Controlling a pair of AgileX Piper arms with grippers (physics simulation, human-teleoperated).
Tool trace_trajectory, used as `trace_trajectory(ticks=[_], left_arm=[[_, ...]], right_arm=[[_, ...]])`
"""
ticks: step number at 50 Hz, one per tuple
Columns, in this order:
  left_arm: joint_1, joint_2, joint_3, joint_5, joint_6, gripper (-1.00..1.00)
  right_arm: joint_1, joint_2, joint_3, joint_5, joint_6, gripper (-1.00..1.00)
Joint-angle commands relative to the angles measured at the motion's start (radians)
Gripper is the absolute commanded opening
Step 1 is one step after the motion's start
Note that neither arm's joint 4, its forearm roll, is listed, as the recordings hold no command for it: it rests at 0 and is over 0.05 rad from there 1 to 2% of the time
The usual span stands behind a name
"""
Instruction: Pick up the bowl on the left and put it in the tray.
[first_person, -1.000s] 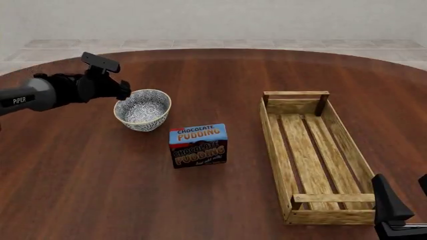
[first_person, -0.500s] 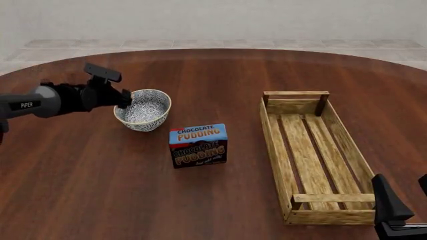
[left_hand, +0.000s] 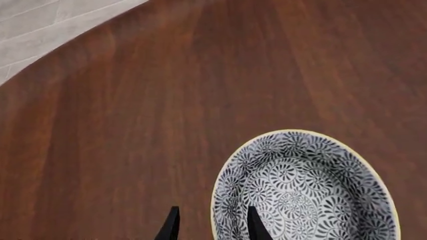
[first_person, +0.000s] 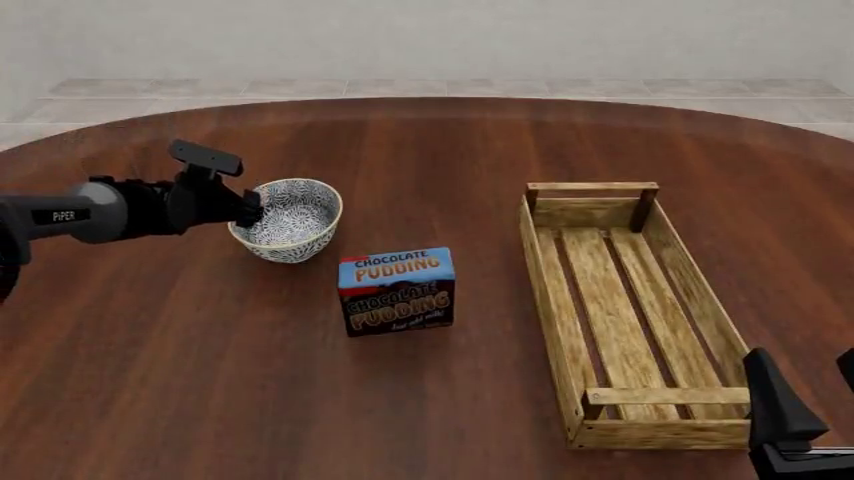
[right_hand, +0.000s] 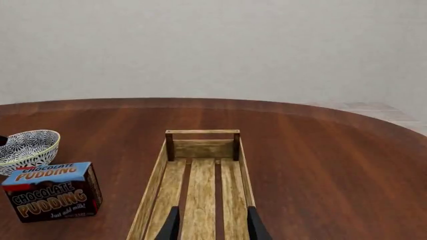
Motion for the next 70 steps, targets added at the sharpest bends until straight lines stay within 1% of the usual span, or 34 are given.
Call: trace_trajectory(ticks=[1, 11, 21, 60, 67, 70], left_arm=[[0.002, 0.024, -0.006, -0.009, -0.005, 1.0], [-0.001, 0.056, -0.027, -0.005, -0.012, 1.0], [0.002, 0.086, -0.039, -0.009, -0.001, 1.0], [0.004, 0.141, -0.036, -0.039, -0.002, 1.0], [0.005, 0.143, -0.039, -0.036, 0.0, 1.0], [0.001, 0.144, -0.049, -0.017, -0.014, 1.0]], right_arm=[[0.0, 0.0, 0.0, 0.0, 0.0, 1.0], [0.0, 0.0, 0.0, 0.0, 0.0, 1.0], [0.0, 0.0, 0.0, 0.0, 0.0, 1.0], [0.0, 0.0, 0.0, 0.0, 0.0, 1.0], [0.0, 0.0, 0.0, 0.0, 0.0, 1.0], [0.0, 0.0, 0.0, 0.0, 0.0, 1.0]])
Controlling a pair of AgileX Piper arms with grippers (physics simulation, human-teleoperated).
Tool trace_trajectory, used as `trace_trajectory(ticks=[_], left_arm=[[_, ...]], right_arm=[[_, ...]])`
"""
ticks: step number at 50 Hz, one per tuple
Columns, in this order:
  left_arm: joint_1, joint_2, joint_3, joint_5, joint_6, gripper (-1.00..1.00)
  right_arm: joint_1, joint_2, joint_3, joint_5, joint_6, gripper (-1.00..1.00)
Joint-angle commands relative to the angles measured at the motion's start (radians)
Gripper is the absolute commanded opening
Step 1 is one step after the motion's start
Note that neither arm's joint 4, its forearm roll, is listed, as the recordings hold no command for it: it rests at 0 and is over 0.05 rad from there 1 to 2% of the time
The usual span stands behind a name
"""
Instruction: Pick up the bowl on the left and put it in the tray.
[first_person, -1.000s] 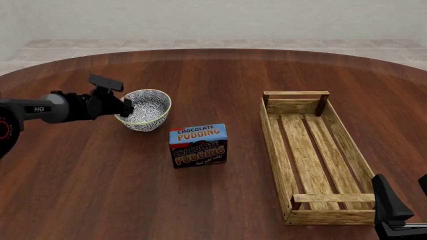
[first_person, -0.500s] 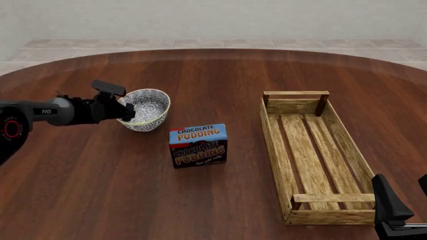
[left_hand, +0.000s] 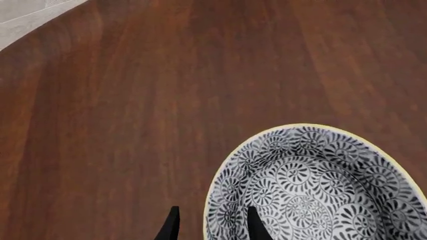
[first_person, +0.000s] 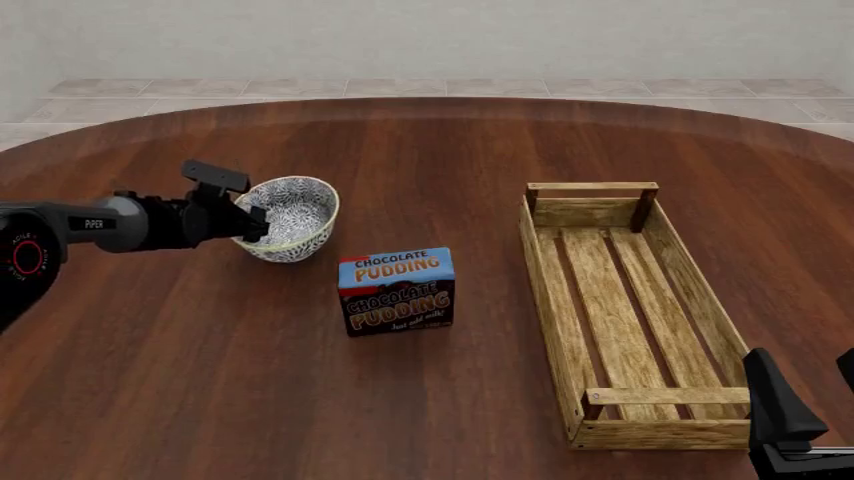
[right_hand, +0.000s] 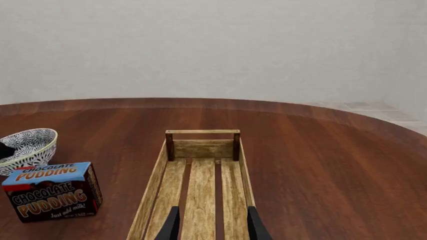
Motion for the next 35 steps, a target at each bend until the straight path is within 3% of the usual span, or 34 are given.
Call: trace_trajectory(ticks=[1, 8, 9, 18, 35], left_arm=[[-0.01, 0.025, -0.007, 0.028, -0.02, 1.0], [-0.025, 0.018, -0.006, 0.03, -0.021, 1.0], [-0.022, 0.016, -0.003, 0.027, -0.018, -1.0], [-0.026, 0.014, -0.002, 0.029, -0.02, -1.0], [-0.042, -0.128, 0.095, 0.004, -0.035, -1.0]], right_arm=[[0.0, 0.0, 0.0, 0.0, 0.0, 1.0], [0.0, 0.0, 0.0, 0.0, 0.0, 1.0], [0.0, 0.0, 0.0, 0.0, 0.0, 1.0], [0.0, 0.0, 0.0, 0.0, 0.0, 1.0], [0.0, 0.0, 0.0, 0.0, 0.0, 1.0]])
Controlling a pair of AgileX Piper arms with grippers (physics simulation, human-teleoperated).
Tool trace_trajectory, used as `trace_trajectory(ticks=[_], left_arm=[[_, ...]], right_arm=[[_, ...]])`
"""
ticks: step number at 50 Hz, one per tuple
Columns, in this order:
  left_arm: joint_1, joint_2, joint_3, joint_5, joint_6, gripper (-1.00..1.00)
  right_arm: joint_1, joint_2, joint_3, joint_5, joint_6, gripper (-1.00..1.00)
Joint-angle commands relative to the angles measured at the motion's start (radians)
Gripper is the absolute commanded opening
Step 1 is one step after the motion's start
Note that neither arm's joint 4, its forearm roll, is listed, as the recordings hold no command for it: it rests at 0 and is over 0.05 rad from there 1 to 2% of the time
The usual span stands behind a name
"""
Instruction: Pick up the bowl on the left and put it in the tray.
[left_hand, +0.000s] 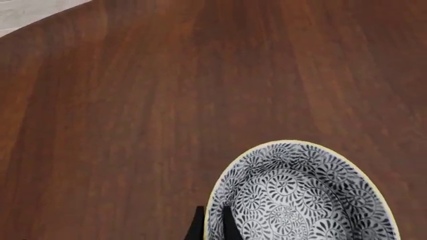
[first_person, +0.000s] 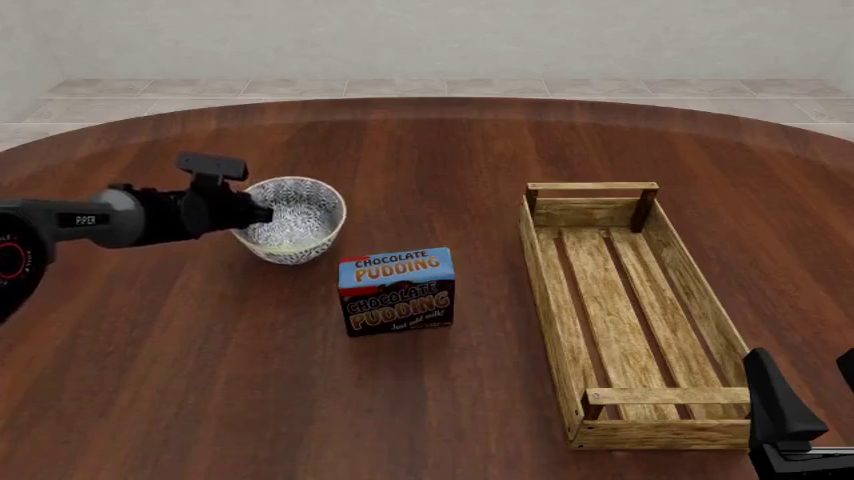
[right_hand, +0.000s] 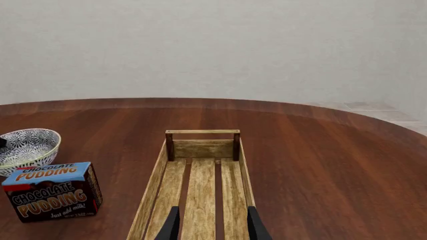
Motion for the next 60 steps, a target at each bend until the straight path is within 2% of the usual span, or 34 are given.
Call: trace_trajectory(ticks=[1, 24, 38, 60], left_arm=[[-0.016, -0.077, 0.074, -0.007, -0.005, -1.0], [-0.005, -0.235, 0.17, -0.018, -0.014, -1.0], [0.01, -0.309, 0.198, -0.009, -0.025, -1.0], [-0.015, -0.432, 0.222, 0.04, -0.068, -1.0]], right_arm=[[0.0, 0.0, 0.0, 0.0, 0.0, 1.0], [0.0, 0.0, 0.0, 0.0, 0.0, 1.0], [0.0, 0.0, 0.0, 0.0, 0.0, 1.0], [0.0, 0.0, 0.0, 0.0, 0.0, 1.0]])
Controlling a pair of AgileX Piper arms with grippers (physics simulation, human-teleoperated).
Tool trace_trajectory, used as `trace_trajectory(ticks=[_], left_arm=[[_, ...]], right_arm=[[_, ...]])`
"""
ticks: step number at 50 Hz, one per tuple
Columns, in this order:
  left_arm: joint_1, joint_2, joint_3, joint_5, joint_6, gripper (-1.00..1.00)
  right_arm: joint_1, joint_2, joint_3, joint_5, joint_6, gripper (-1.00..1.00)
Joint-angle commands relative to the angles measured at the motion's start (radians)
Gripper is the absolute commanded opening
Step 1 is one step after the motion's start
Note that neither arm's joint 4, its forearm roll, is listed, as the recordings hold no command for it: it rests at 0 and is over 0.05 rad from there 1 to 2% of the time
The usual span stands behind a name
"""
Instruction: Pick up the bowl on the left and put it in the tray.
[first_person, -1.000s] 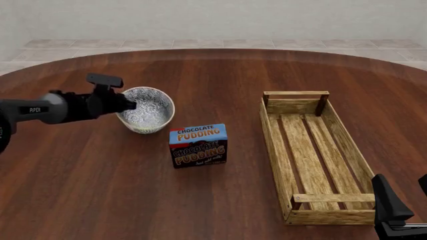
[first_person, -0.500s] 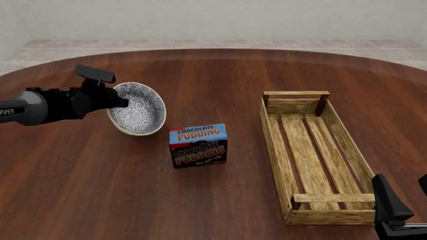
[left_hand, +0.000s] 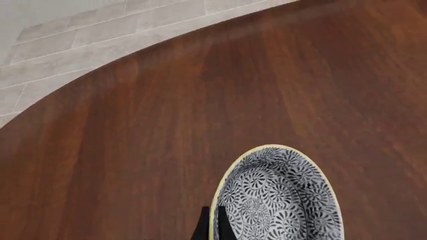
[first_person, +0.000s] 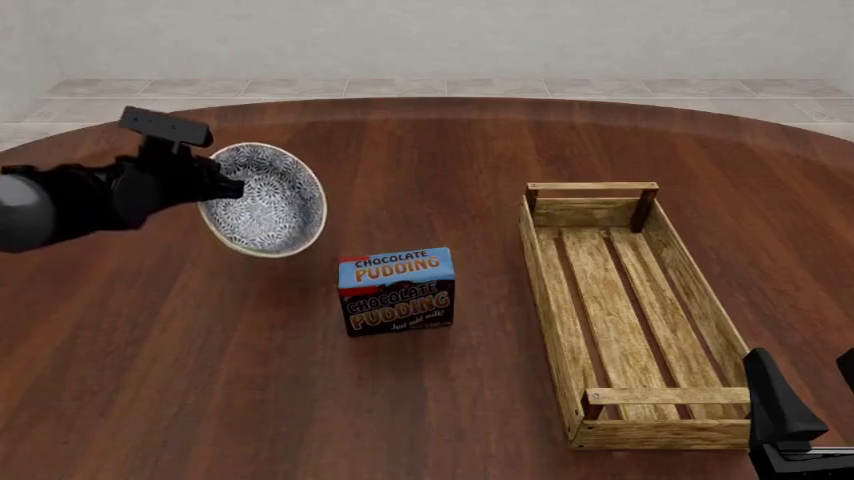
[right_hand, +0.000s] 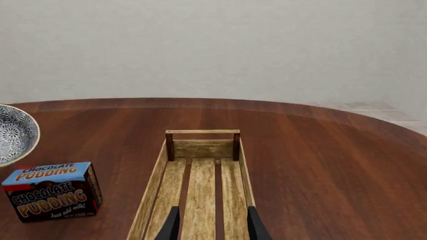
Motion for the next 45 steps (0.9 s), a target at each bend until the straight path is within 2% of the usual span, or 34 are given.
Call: trace_trajectory(ticks=[1, 34, 40, 45], left_arm=[[-0.018, -0.074, 0.007, 0.028, -0.02, -1.0], [-0.053, -0.288, 0.021, 0.127, -0.062, -1.0], [-0.055, -0.347, -0.027, 0.185, -0.087, -1.0], [-0.064, -0.365, -0.026, 0.195, -0.089, -1.0]], right_arm=[[0.0, 0.0, 0.0, 0.0, 0.0, 1.0], [0.0, 0.0, 0.0, 0.0, 0.0, 1.0], [0.0, 0.0, 0.0, 0.0, 0.0, 1.0], [0.0, 0.0, 0.0, 0.0, 0.0, 1.0]])
